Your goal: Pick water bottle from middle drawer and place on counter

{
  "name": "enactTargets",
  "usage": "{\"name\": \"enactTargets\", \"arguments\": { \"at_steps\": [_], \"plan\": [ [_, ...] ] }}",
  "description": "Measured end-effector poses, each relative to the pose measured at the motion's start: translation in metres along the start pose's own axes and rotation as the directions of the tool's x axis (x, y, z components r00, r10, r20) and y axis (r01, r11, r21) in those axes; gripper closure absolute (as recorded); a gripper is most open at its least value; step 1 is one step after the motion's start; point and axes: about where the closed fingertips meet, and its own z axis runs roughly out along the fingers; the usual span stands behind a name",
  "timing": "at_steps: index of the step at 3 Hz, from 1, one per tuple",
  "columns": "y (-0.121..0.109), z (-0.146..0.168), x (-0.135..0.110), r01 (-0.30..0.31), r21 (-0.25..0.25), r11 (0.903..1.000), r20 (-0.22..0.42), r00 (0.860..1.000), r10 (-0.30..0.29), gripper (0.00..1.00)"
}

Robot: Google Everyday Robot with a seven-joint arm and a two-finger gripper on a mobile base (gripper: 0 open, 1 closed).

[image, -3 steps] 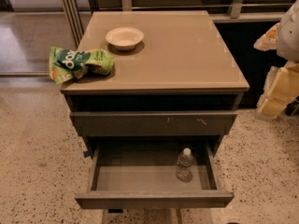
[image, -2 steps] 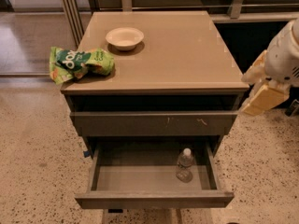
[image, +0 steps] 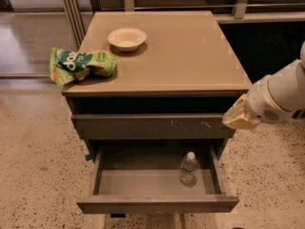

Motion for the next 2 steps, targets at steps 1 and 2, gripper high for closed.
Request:
{"name": "enactTargets", "arguments": {
  "at_steps": [1, 2],
  "plan": [
    [-0.0021, 0.0218, 0.0048, -0.023, -0.024, 0.9994, 0.044, 0.999, 0.024, 1.0],
    [-0.0016, 0.0196, 0.004, -0.02, -0.022, 0.9996, 0.039, 0.999, 0.021, 1.0]
  ]
}}
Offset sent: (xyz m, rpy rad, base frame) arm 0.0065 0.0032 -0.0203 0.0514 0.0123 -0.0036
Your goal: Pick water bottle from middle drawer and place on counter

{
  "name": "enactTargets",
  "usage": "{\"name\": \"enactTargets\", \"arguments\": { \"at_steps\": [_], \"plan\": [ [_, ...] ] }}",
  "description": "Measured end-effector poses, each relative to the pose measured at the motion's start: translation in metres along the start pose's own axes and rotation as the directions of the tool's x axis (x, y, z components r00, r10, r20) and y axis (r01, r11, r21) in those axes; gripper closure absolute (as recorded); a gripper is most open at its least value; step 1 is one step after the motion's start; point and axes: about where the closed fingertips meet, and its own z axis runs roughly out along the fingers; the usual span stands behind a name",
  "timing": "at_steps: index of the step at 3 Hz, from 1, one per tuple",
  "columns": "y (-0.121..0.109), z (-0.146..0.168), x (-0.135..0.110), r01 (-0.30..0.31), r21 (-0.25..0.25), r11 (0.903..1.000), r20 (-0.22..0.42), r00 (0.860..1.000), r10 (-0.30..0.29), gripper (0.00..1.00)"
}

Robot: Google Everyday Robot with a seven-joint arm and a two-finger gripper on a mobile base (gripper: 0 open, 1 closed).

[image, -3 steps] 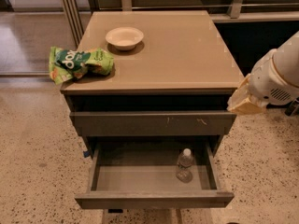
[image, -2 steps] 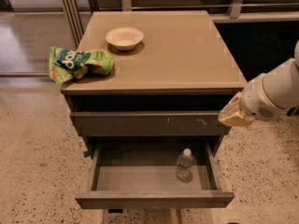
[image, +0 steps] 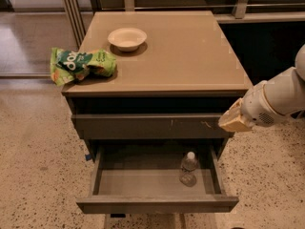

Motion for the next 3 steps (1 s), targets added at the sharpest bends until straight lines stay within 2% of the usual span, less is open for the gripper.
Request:
{"name": "enactTargets", "arguments": {
  "at_steps": [1, 2, 3],
  "plan": [
    [0.014, 0.037, 0.031, -0.009, -0.02, 0.9998, -0.008, 1.0, 0.009, 1.0],
    [0.032, 0.091, 0.074, -0.04, -0.04, 0.9984, 0.002, 0.999, 0.04, 1.0],
    [0.05, 0.148, 0.112, -0.091, -0.077, 0.9929, 0.045, 0.994, 0.094, 1.0]
  ]
}}
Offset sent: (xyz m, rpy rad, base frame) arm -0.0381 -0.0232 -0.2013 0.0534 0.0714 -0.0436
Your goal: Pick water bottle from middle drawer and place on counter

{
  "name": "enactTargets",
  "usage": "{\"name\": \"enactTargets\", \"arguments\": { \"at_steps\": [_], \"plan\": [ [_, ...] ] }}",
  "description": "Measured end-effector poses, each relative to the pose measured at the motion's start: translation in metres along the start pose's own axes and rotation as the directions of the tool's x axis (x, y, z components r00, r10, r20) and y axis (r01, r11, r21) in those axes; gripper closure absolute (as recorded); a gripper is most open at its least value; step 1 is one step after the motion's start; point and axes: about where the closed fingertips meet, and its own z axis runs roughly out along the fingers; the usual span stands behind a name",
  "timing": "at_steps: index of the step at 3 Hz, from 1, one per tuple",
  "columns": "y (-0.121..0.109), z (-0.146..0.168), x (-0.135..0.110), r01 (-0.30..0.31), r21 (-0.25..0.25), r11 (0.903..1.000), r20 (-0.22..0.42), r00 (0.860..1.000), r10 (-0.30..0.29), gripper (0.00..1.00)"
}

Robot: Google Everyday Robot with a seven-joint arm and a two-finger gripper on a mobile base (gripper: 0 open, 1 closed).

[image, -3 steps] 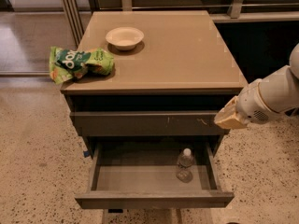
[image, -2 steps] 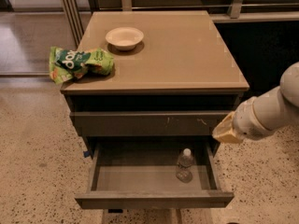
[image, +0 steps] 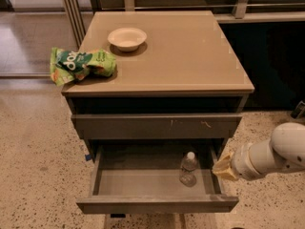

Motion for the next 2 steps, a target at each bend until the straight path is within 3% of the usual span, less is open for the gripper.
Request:
{"name": "enactTargets", "arguments": {
  "at_steps": [1, 2],
  "plan": [
    [0.0014, 0.0153, 0.0088, -0.015, -0.016, 0.9998, 0.009, 1.0, 0.015, 1.0],
    [0.0014, 0.0153, 0.0089, -0.015, -0.016, 0.9998, 0.009, 1.0, 0.015, 0.81]
  ]
}}
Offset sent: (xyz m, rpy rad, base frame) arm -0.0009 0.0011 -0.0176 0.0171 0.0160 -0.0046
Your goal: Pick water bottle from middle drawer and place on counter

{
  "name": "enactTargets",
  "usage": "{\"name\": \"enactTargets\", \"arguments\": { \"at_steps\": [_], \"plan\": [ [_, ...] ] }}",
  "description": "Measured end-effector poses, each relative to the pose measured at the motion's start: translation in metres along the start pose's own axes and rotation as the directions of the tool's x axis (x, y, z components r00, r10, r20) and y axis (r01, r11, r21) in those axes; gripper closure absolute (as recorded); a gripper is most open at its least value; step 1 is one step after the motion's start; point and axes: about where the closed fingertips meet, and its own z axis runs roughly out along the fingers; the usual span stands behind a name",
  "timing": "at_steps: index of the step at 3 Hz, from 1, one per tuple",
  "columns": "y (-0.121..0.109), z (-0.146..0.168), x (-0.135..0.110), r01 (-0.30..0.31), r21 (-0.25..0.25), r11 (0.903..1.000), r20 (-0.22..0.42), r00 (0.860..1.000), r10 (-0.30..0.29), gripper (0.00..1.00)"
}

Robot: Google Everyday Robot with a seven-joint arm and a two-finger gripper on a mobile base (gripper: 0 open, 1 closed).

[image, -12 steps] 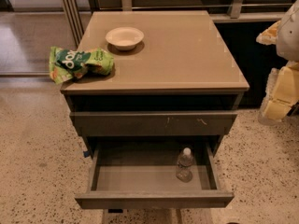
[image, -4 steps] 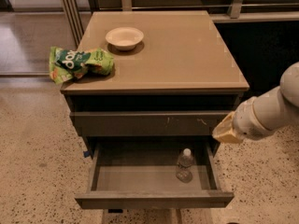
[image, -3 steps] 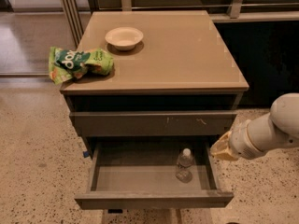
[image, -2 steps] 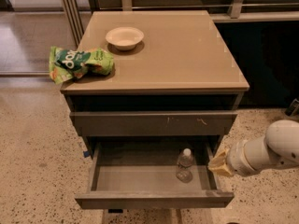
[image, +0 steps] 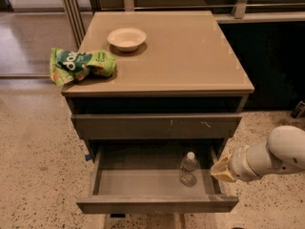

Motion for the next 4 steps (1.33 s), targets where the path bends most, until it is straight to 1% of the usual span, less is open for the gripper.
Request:
{"name": "enactTargets", "arguments": {
  "at_steps": [1, 2, 3, 4],
  "plan": [
    [0.001, 0.004, 0.01, 0.048, 0.034, 0.9983, 0.005, 0.999, -0.048, 0.58],
    [-0.005, 0.016, 0.018, 0.09, 0.08, 0.9927, 0.052, 0.994, -0.094, 0.35],
    [-0.015, 0.033, 0.027, 0.093, 0.088, 0.9917, 0.103, 0.989, -0.102, 0.44],
    [-0.026, 0.059, 0.035, 0.064, 0.055, 0.9965, 0.152, 0.986, -0.071, 0.51]
  ]
}}
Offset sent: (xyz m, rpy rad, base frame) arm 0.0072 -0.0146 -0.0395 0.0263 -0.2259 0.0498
